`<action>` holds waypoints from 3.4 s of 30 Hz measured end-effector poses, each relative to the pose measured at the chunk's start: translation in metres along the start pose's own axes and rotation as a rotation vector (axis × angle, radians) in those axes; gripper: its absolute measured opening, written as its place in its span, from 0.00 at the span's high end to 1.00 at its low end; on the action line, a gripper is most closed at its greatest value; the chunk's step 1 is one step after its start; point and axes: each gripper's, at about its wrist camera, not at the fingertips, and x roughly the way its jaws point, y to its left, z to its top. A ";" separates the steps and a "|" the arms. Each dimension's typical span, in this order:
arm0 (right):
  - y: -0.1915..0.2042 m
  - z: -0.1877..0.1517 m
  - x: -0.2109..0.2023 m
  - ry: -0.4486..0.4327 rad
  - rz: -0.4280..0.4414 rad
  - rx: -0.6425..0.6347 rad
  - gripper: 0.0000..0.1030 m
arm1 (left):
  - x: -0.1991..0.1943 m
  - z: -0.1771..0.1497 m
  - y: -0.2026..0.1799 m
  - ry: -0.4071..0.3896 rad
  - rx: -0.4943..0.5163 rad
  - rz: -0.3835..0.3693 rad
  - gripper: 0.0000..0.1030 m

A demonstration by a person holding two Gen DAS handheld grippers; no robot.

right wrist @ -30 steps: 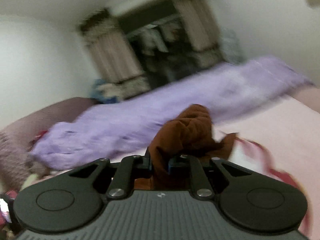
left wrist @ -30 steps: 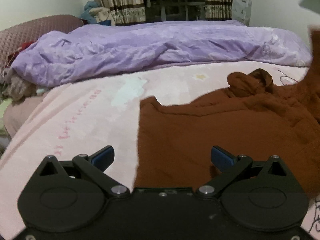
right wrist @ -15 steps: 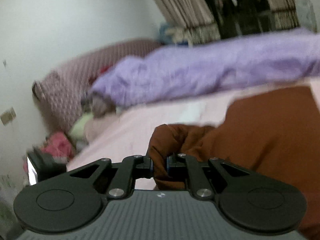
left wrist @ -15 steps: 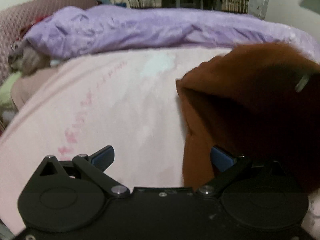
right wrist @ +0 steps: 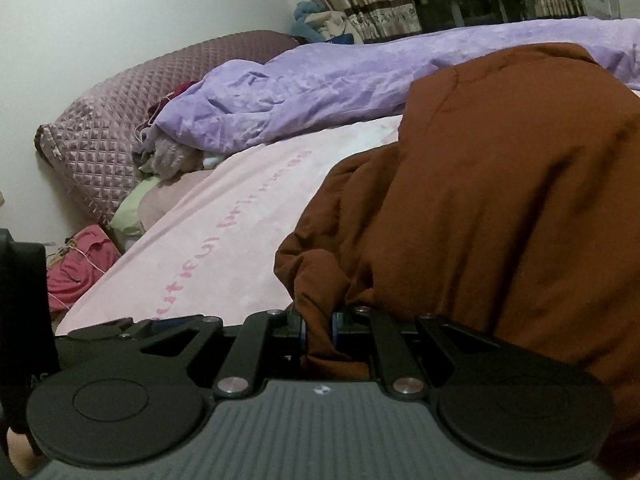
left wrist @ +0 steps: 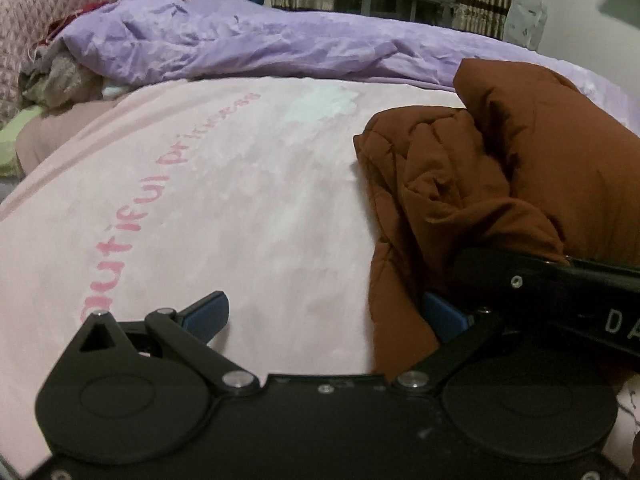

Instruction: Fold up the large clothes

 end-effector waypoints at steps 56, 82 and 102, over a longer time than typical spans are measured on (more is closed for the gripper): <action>-0.069 0.045 -0.130 -0.173 -0.483 -0.066 0.37 | -0.124 0.029 -0.077 -0.219 0.046 -0.276 0.66; -0.120 0.091 0.026 -0.080 -0.450 0.121 0.44 | 0.030 0.103 -0.108 -0.174 -0.011 -0.129 0.00; -0.113 0.148 0.005 -0.165 -0.517 0.097 0.42 | 0.020 0.140 -0.103 -0.183 0.085 -0.054 0.00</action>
